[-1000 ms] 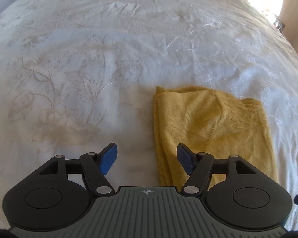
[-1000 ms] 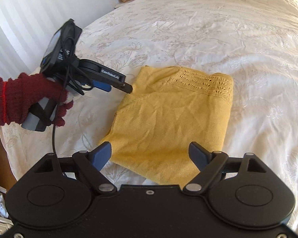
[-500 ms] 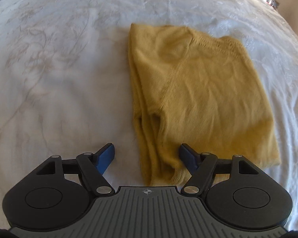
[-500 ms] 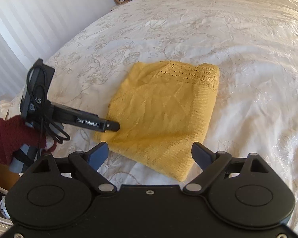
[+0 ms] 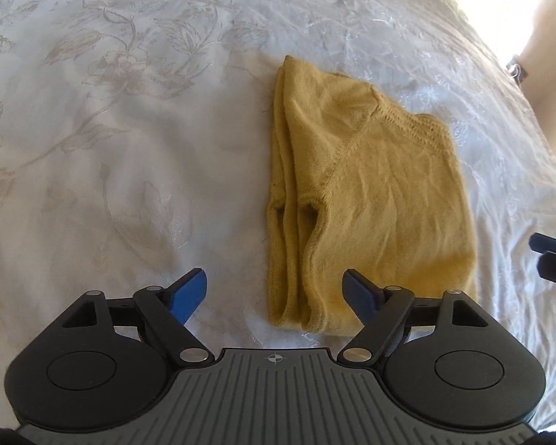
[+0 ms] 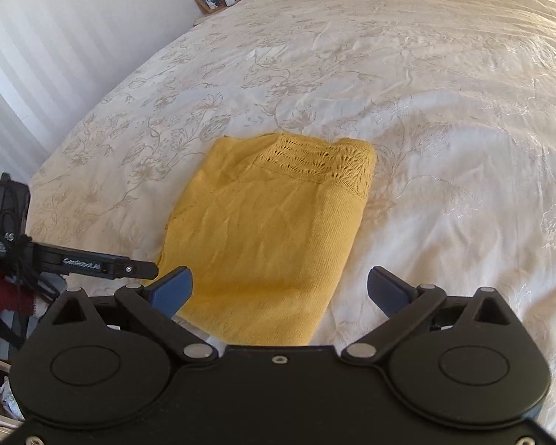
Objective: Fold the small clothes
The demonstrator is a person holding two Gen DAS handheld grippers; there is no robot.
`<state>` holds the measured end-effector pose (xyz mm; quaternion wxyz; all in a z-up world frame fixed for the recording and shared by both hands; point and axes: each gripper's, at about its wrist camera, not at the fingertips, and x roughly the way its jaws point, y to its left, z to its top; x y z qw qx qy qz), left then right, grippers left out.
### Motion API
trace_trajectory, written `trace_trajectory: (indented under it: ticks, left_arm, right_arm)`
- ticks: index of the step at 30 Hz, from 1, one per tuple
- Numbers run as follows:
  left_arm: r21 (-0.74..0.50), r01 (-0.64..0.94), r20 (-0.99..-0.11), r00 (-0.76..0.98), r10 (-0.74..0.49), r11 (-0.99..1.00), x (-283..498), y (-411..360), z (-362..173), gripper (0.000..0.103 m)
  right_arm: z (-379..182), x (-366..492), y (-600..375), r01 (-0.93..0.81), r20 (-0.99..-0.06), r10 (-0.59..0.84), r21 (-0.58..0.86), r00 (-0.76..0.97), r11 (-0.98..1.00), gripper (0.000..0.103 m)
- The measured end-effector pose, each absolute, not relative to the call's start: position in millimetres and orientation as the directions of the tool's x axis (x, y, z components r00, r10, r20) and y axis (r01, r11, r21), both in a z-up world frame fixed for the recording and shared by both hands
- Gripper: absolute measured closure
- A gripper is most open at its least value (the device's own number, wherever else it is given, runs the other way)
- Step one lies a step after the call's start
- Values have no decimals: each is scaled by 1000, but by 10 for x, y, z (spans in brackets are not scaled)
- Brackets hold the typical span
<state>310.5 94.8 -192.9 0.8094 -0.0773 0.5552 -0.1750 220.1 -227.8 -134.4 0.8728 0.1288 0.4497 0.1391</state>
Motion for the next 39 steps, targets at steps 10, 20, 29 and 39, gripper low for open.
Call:
trace_trajectory:
  ticks: [10,20,29,39]
  left_arm:
    - [-395,238,-865,230,-447,887,3317,612,-2179,7]
    - [-424,240,-856,210,-473,873,3321,672,-2282,1]
    - [-475,201,-826,234,-513,857,3399,693,-2287,1]
    - [-592,188,-762,184,-621,783,3545,557,-2333,2]
  right_arm:
    - [-1760,2902,-2683,16,-759,403,478,512,878,1]
    - [-2214,3374,-2671,-6,-766,477,527,431,850,16]
    - [-2344,3614,-2414,-66,-681,617,649,395,758,9]
    - [-2319,3469,-2587,-1,-672,617,676,410,737,7]
